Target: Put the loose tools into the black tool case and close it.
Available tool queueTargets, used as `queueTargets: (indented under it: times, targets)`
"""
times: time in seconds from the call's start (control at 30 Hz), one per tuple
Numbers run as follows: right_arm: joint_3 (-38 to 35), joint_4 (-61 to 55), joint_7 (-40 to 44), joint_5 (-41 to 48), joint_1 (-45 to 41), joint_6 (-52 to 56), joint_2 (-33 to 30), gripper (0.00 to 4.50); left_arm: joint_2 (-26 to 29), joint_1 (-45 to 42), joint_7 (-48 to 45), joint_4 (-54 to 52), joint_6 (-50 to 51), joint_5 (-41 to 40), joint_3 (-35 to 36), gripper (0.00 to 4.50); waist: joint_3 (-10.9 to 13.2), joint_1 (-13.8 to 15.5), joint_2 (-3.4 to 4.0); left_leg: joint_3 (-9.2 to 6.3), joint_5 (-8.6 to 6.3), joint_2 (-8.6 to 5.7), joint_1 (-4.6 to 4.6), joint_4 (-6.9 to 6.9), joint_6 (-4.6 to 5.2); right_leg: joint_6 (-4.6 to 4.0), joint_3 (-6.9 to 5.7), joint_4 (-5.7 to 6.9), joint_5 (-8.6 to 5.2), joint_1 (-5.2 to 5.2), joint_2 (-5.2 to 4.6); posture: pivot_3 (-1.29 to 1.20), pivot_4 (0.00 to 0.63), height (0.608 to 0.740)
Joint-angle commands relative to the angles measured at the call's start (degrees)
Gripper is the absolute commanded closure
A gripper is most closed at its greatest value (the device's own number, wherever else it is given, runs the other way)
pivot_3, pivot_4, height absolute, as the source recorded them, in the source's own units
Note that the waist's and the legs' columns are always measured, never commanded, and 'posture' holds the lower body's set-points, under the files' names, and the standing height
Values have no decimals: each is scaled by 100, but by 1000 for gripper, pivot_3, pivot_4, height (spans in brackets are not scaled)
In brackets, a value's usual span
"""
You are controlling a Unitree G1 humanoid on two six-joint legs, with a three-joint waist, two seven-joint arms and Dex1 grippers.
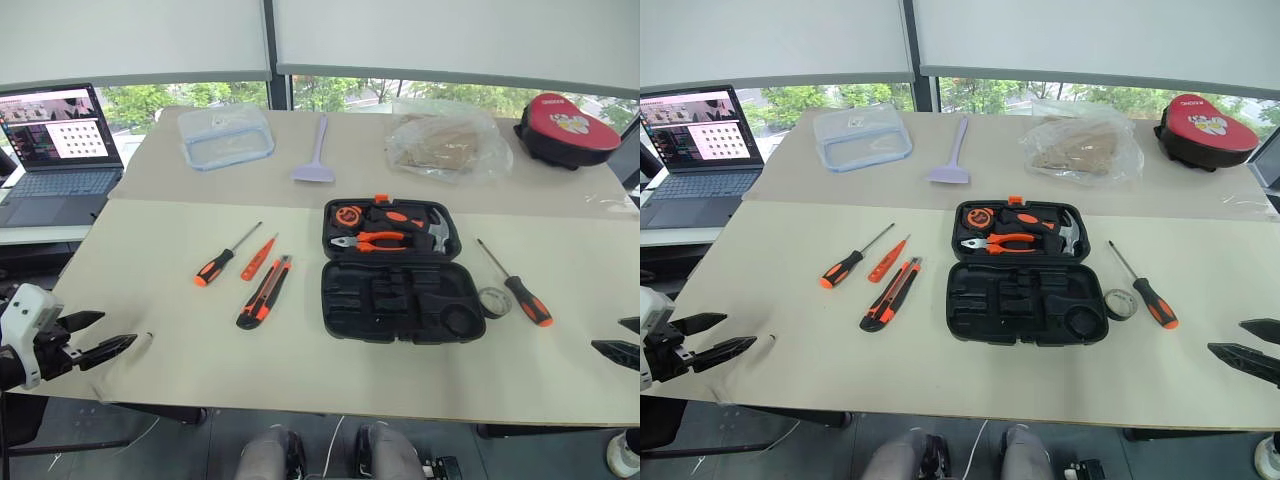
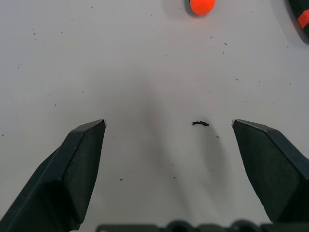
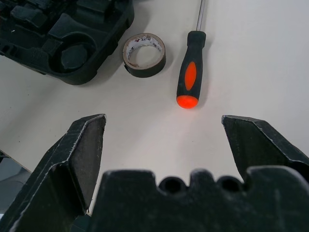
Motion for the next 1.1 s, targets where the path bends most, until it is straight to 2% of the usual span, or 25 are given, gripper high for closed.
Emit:
queueTargets:
  times: [0.03, 0.13, 0.23, 0.37, 0.47, 0.6, 0.8, 0.9, 0.97, 1.1]
  targets:
    - [-115, -143, -92, -78, -22, -90, 42, 37, 57, -5, 122, -184, -27, 73, 156, 0, 0, 0, 0, 0, 0, 0, 0, 0, 0, 0, 0, 0, 0, 0, 0, 0, 150, 731]
    - [-230, -214, -277, -203, -37, -280, 139, 37, 38, -141, 354, -425, 127, 86, 11, 0, 0, 9, 0, 0, 0, 0, 0, 1, 0, 0, 0, 0, 0, 1, 0, 0, 150, 731]
    - [-431, -610, -414, 156, -345, 84, 147, 37, 75, -507, 653, -664, 659, -103, -98, 0, 0, 20, 1, 0, 0, -2, -1, 4, -1, 1, 0, 4, 0, 2, 3, 0, 150, 731]
    - [-253, -1667, -622, 799, -937, 690, 54, 37, 8, -1491, 1276, -992, 1545, -216, -626, 0, 1, 19, 3, 1, 5, -1, 3, 12, -8, 3, 6, 18, 3, 4, 7, 0, 150, 731]
    - [378, -2613, -1144, 1374, -1680, 1112, 104, 37, -152, -2444, 1659, -1092, 2180, -179, -1363, 0, 0, 20, 1, 0, 18, -1, 5, 12, 11, 0, 5, 21, 6, 8, 15, 0, 150, 731]
    - [1290, -3537, -1640, 1760, -2418, 1286, 296, 37, -419, -3545, 1875, -522, 2522, 163, -2288, 0, 6, 34, -11, 3, 33, -9, -1, 19, 27, 0, -1, 35, 7, 2, 26, 0, 150, 731]
    - [2130, -3994, -1954, 1965, -3037, 1228, 616, 37, -565, -4289, 1667, 618, 2139, 935, -3437, 0, 15, 51, -25, 9, 36, -12, -21, 62, 26, 9, -9, 54, 0, -8, 55, 0, 150, 731]
    - [2304, -4030, -1981, 1927, -3123, 1166, 737, 37, -663, -4559, 1664, 1388, 1611, 1402, -3772, 0, 19, 78, -32, 4, 36, -10, -23, 74, 27, 10, -9, 61, -1, -6, 57, 0, 150, 731]
    - [2330, -4061, -1988, 1896, -3080, 1129, 808, 37, -797, -4689, 1500, 1692, 1414, 1352, -3730, 0, 18, 83, -31, 2, 36, -11, -22, 78, 27, 10, -5, 63, -1, -5, 55, 0, 150, 731]
    - [2392, -4131, -2012, 1720, -2892, 977, 951, 0, -843, -4655, 1274, 1923, 969, 1540, -3799, 1119, 18, 84, -31, 1, 37, -10, -22, 87, 30, 9, -3, 75, 0, -5, 49, 0, 150, 731]
